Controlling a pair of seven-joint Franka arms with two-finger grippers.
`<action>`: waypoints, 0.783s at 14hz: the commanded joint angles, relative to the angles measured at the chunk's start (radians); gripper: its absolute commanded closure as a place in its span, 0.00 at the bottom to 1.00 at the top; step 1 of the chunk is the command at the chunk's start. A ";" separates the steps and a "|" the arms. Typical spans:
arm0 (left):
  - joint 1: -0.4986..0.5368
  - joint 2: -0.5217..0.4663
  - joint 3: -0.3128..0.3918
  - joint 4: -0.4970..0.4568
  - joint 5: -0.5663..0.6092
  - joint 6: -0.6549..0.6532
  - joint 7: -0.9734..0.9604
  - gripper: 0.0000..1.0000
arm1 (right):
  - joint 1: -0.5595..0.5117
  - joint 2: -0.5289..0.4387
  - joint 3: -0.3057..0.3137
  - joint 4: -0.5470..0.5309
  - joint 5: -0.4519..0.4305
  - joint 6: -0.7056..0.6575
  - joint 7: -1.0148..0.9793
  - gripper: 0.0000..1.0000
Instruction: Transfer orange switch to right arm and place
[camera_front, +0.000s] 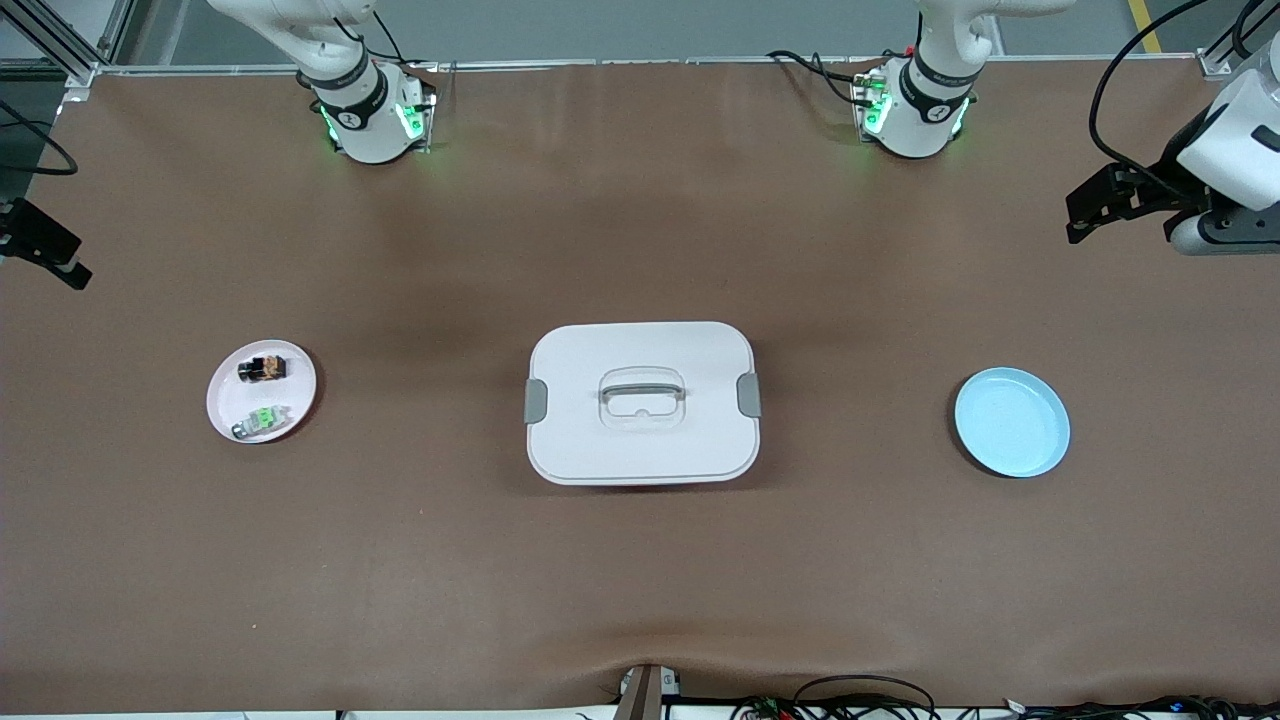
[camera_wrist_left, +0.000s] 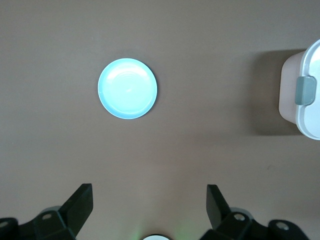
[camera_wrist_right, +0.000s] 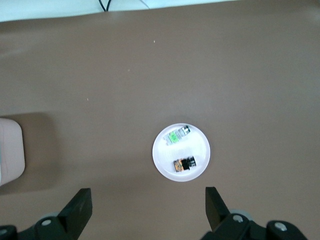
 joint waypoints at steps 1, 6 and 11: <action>-0.003 -0.016 0.009 0.000 -0.019 -0.009 0.016 0.00 | -0.003 0.015 0.002 0.046 0.004 -0.056 -0.011 0.00; -0.003 -0.015 0.007 0.008 -0.019 -0.009 0.019 0.00 | -0.007 0.020 0.001 0.043 0.013 -0.059 -0.011 0.00; -0.003 -0.012 0.007 0.017 -0.019 -0.011 0.019 0.00 | -0.010 0.020 0.001 0.044 0.015 -0.085 -0.009 0.00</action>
